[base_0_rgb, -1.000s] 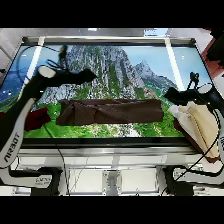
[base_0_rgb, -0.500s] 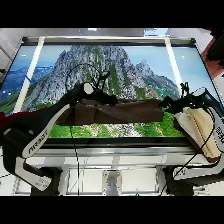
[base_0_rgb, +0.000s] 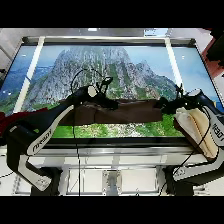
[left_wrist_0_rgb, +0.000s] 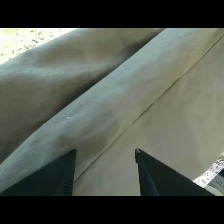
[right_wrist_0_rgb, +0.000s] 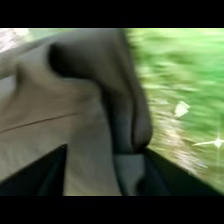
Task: Fold the shirts.
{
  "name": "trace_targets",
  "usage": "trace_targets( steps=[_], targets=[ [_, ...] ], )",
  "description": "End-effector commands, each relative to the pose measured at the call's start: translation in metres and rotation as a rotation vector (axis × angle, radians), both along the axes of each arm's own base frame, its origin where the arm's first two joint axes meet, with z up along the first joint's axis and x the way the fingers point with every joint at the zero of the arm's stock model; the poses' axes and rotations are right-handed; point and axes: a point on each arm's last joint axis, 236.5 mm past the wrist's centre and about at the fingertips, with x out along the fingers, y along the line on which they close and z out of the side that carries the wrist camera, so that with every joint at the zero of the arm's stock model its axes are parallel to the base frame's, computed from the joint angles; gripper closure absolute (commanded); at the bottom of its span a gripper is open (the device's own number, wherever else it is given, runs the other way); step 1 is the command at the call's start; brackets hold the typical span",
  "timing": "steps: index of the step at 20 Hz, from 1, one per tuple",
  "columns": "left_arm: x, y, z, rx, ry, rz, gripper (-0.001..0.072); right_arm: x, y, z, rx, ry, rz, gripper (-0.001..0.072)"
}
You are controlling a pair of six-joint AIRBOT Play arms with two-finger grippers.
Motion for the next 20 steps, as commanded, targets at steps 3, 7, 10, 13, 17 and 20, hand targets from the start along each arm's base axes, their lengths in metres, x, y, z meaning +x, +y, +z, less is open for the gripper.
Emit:
trace_targets(
  steps=[3,7,10,13,17,20],
  targets=[
    [-0.010,0.007,-0.007,0.040,0.031,-0.032,0.0671,-0.002,0.033,0.021,0.097,-0.039,0.125,0.0684],
    [-0.006,0.028,-0.019,0.137,0.050,0.030,0.0699,0.008,0.027,0.089,0.084,-0.151,0.193,0.0685],
    [-0.018,0.036,-0.029,0.183,0.103,0.012,0.0699,0.023,0.027,0.151,0.041,-0.297,0.218,0.0686],
    [-0.017,0.023,-0.027,0.135,0.103,0.031,0.0699,0.020,0.039,0.195,0.040,-0.348,0.286,0.0686],
    [-0.016,-0.004,-0.018,0.054,0.075,0.041,0.0699,0.019,0.073,0.227,0.050,-0.397,0.371,0.0687],
    [-0.012,-0.014,0.003,0.038,0.035,-0.007,0.0698,0.021,0.111,0.245,0.048,-0.464,0.451,0.0687]
  ],
)
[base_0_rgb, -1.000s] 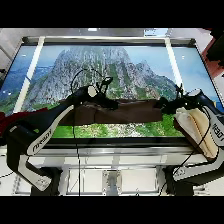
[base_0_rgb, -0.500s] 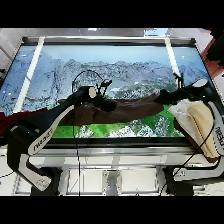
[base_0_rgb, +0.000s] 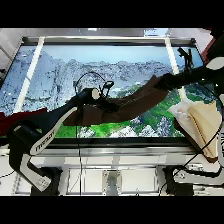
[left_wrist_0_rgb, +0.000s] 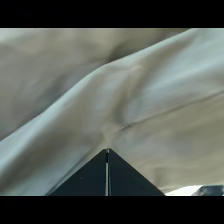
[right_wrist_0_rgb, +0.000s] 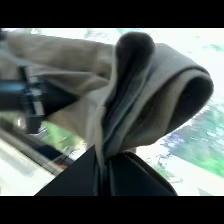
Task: Fold the shirts.
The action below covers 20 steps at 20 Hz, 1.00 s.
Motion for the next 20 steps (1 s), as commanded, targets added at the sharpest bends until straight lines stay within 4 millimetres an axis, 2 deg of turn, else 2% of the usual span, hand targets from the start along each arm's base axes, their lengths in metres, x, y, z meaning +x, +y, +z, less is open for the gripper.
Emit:
trace_targets(
  steps=[1,2,3,4,6,8,10,12,14,15,16,17,18,20],
  targets=[
    [0.015,-0.012,0.040,-0.046,-0.077,-0.055,0.0698,0.002,0.043,0.029,0.002,-0.090,0.076,0.0687],
    [0.029,-0.008,0.068,-0.052,-0.143,-0.078,0.0698,0.006,0.060,0.038,0.012,-0.127,0.080,0.0687],
    [0.050,0.004,0.103,-0.038,-0.233,-0.078,0.0698,0.009,0.075,0.047,0.021,-0.165,0.091,0.0688],
    [0.067,0.024,0.133,0.001,-0.316,-0.068,0.0698,0.013,0.094,0.055,0.035,-0.212,0.095,0.0688],
    [0.096,0.079,0.199,0.082,-0.445,0.024,0.0698,0.015,0.140,0.068,0.075,-0.286,0.110,0.0689],
    [0.103,0.130,0.250,0.136,-0.525,0.119,0.0698,0.011,0.195,0.071,0.118,-0.345,0.147,0.0689],
    [0.093,0.166,0.282,0.159,-0.556,0.174,0.0698,0.001,0.255,0.055,0.157,-0.357,0.184,0.0689],
    [0.076,0.187,0.293,0.179,-0.530,0.193,0.0698,-0.011,0.312,0.026,0.196,-0.326,0.197,0.0688],
    [0.059,0.196,0.287,0.208,-0.467,0.180,0.0698,-0.012,0.359,0.000,0.236,-0.344,0.161,0.0679],
    [0.052,0.197,0.281,0.222,-0.429,0.168,0.0698,-0.010,0.375,-0.006,0.266,-0.358,0.126,0.0574],
    [0.046,0.199,0.276,0.233,-0.402,0.160,0.0698,-0.006,0.386,-0.008,0.307,-0.361,0.077,0.0287],
    [0.042,0.200,0.272,0.243,-0.380,0.152,0.0698,0.002,0.390,-0.008,0.332,-0.367,0.031,0.0164],
    [0.039,0.201,0.271,0.250,-0.372,0.143,0.0698,0.009,0.387,-0.006,0.336,-0.379,0.008,0.0167],
    [0.039,0.201,0.271,0.252,-0.372,0.137,0.0698,0.023,0.367,-0.010,0.298,-0.381,0.005,0.0167]
  ],
)
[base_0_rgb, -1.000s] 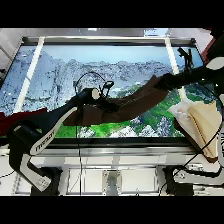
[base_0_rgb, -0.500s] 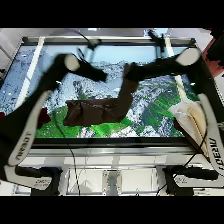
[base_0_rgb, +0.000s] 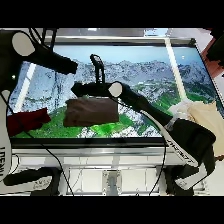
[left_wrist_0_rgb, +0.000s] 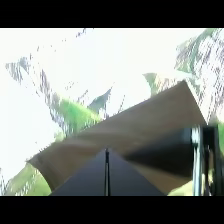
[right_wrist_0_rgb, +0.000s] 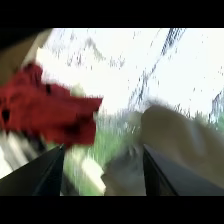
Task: Fold the shirts.
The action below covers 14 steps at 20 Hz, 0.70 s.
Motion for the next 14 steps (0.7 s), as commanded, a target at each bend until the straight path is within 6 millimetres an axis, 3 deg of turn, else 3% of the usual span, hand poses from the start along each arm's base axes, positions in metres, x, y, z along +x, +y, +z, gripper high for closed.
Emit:
trace_targets(
  steps=[1,4,7,8,9,10,13,14],
  targets=[
    [-0.011,0.007,-0.003,0.028,0.039,-0.011,0.0698,0.024,-0.017,-0.014,-0.025,-0.004,-0.053,0.0167],
    [-0.011,0.007,-0.004,0.033,0.037,-0.015,0.0698,0.036,-0.100,-0.071,-0.284,0.136,-0.001,0.0168],
    [-0.009,0.009,-0.003,0.038,0.030,-0.011,0.0698,0.035,-0.227,-0.132,-0.549,0.442,-0.151,0.0167],
    [-0.008,0.009,-0.003,0.039,0.027,-0.010,0.0698,0.029,-0.252,-0.144,-0.564,0.533,-0.187,0.0167],
    [-0.008,0.009,-0.003,0.039,0.027,-0.010,0.0698,0.021,-0.264,-0.153,-0.531,0.611,-0.190,0.0167],
    [-0.008,0.009,-0.003,0.038,0.028,-0.011,0.0698,0.014,-0.261,-0.159,-0.467,0.659,-0.160,0.0166],
    [-0.008,0.009,-0.004,0.039,0.029,-0.010,0.0698,-0.005,-0.235,-0.173,-0.282,0.728,-0.055,0.0154],
    [-0.008,0.008,-0.005,0.039,0.031,-0.011,0.0698,-0.008,-0.229,-0.180,-0.252,0.748,-0.054,0.0071]
  ],
)
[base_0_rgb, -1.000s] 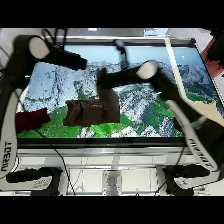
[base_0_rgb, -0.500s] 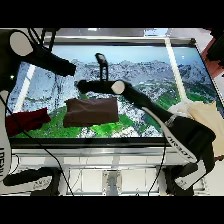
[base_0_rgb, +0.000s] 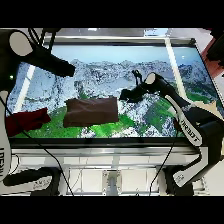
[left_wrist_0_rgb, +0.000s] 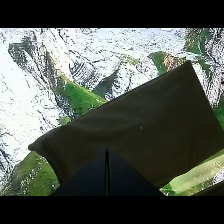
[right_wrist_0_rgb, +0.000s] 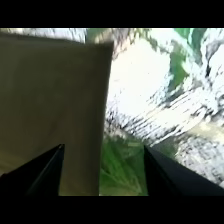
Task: Fold the shirts.
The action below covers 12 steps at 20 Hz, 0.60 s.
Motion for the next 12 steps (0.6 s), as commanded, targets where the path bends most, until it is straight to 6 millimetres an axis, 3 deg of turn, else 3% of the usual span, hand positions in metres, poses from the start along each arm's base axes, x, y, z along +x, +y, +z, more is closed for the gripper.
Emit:
trace_targets(
  steps=[1,3,7,11,12],
  targets=[
    [0.001,0.000,-0.002,0.002,0.003,0.000,0.0698,-0.021,0.014,-0.017,0.152,0.128,-0.027,0.0023],
    [0.002,0.000,-0.005,0.004,0.010,0.000,0.0698,-0.025,0.036,-0.022,0.236,0.174,-0.033,0.0023],
    [0.006,-0.001,-0.017,0.011,0.035,0.000,0.0698,-0.022,0.095,-0.011,0.450,0.183,-0.060,0.0033],
    [0.006,-0.001,-0.022,0.025,0.050,-0.015,0.0698,-0.038,0.126,-0.030,0.450,0.227,-0.061,0.0043],
    [0.004,-0.001,-0.024,0.033,0.056,-0.025,0.0698,-0.043,0.131,-0.030,0.449,0.230,-0.049,0.0135]
  ],
)
